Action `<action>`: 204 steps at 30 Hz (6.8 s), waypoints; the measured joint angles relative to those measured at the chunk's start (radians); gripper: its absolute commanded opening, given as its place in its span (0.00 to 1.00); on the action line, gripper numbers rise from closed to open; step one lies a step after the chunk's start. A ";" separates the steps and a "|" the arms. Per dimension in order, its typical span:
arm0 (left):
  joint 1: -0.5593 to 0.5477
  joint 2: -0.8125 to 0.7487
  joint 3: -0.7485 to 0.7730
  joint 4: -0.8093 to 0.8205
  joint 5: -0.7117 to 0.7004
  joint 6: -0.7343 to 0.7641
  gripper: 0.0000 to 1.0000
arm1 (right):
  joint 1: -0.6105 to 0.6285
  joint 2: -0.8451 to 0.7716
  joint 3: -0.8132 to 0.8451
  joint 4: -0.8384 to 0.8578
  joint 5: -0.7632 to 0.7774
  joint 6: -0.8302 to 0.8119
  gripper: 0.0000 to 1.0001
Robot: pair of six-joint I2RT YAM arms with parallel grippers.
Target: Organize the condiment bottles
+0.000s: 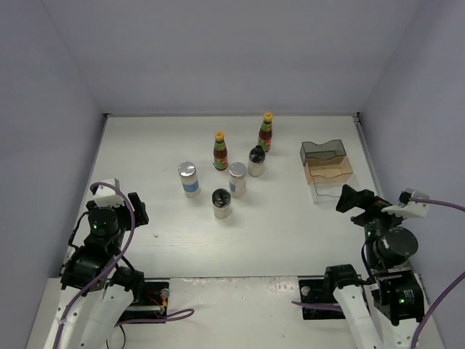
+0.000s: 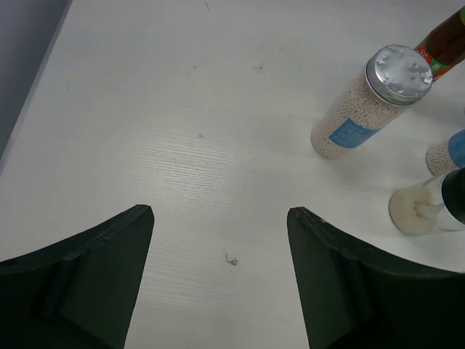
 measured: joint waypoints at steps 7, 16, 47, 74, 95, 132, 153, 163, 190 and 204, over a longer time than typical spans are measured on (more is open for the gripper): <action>0.000 0.003 -0.001 0.002 -0.001 -0.006 0.74 | 0.000 0.000 0.000 0.012 0.010 0.000 1.00; 0.000 0.177 0.134 0.001 -0.020 -0.013 0.74 | 0.000 0.399 0.159 0.102 -0.023 0.005 0.99; 0.031 0.544 0.277 0.107 0.080 0.024 0.74 | 0.216 1.755 0.855 0.375 -0.190 -0.279 0.84; 0.024 0.523 0.277 0.108 0.083 0.024 0.74 | 0.206 1.791 0.938 0.368 -0.199 -0.372 0.00; 0.005 0.503 0.277 0.108 0.068 0.033 0.74 | -0.135 1.471 0.694 0.379 -0.100 -0.354 0.00; 0.005 0.514 0.277 0.108 0.068 0.048 0.74 | -0.206 1.590 0.475 0.682 -0.079 -0.310 0.74; 0.005 0.508 0.277 0.108 0.072 0.048 0.74 | 0.032 1.343 0.723 0.547 -0.253 -0.320 1.00; 0.005 0.505 0.277 0.108 0.076 0.048 0.74 | 0.338 1.506 0.803 0.513 -0.467 -0.335 1.00; 0.008 0.505 0.276 0.108 0.080 0.047 0.74 | 0.458 1.865 0.892 0.523 -0.509 -0.354 0.24; 0.008 0.505 0.276 0.108 0.080 0.047 0.74 | 0.441 1.856 0.909 0.492 -0.372 -0.380 0.00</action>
